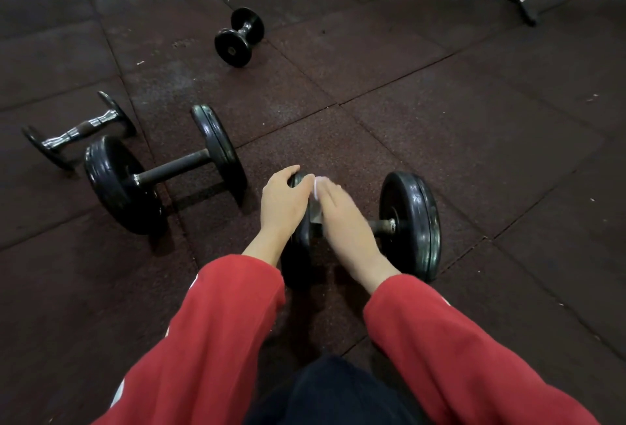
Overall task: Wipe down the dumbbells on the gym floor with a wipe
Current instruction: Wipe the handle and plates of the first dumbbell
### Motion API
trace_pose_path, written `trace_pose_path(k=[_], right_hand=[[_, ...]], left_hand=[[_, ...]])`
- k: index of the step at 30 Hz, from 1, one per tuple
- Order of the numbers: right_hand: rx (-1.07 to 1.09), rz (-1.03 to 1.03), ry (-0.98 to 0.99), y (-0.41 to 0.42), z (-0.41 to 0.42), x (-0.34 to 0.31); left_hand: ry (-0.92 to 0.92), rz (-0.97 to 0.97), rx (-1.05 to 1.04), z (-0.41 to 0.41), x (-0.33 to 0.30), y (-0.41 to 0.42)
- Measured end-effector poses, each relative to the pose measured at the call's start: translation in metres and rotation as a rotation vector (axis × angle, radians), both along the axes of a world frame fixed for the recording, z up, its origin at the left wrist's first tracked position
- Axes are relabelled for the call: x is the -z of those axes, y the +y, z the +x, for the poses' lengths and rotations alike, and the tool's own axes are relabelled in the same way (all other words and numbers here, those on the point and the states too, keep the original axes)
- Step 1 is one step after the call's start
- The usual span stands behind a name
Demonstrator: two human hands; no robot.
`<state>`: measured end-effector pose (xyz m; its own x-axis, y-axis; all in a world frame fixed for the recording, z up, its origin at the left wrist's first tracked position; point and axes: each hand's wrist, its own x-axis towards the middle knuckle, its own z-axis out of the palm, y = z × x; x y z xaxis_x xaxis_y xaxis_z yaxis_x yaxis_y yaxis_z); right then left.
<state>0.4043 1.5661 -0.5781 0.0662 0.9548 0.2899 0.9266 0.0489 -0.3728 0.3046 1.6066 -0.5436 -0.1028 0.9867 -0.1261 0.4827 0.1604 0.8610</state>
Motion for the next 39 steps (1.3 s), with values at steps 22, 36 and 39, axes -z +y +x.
trace_pose_path(k=[22, 36, 39], right_hand=[[-0.253, -0.223, -0.115, -0.012, 0.015, 0.022], [-0.259, -0.223, -0.163, -0.011, -0.003, 0.017], [-0.300, -0.136, -0.147, -0.027, -0.001, 0.025]], left_hand=[[-0.001, -0.002, -0.016, 0.001, -0.002, -0.004], [0.010, 0.012, -0.005, 0.000, 0.000, -0.007], [0.008, 0.009, 0.000, 0.000, 0.000, -0.007]])
